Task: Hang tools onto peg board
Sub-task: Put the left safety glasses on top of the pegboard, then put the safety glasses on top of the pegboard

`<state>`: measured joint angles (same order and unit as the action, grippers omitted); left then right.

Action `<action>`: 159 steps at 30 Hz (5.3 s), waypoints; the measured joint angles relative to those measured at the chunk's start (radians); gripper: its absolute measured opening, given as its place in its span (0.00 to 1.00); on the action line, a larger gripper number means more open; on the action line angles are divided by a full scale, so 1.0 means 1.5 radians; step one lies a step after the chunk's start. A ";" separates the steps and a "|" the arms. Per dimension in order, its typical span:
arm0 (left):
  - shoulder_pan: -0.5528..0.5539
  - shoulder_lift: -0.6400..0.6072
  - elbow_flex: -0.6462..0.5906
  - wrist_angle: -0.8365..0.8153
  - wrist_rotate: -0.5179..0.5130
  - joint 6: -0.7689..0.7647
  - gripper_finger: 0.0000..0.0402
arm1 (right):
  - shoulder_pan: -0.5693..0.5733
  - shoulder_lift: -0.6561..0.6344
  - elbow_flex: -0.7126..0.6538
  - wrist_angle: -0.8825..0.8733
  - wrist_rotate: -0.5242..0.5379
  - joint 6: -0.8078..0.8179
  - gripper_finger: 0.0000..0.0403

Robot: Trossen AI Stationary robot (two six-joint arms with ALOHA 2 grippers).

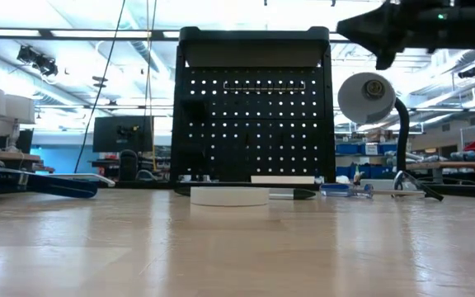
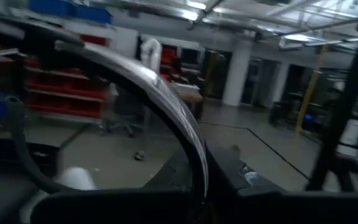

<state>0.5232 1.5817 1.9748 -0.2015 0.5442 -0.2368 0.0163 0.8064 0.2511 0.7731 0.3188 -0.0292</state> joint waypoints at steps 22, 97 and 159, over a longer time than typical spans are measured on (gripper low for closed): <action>0.185 0.086 0.090 -0.083 0.012 -0.092 0.05 | 0.002 0.329 0.030 0.239 -0.011 0.079 0.14; -0.053 -0.006 0.087 -0.402 -0.281 0.621 0.38 | 0.029 0.321 0.030 0.157 0.050 0.066 0.14; -0.364 -0.090 -0.819 0.396 -0.579 0.294 0.38 | 0.277 0.160 -0.031 -0.786 0.296 0.740 0.38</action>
<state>-0.0231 1.4471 0.7467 0.3931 -0.3242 0.2039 0.4320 1.0470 0.2040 -0.4061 0.7621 1.0805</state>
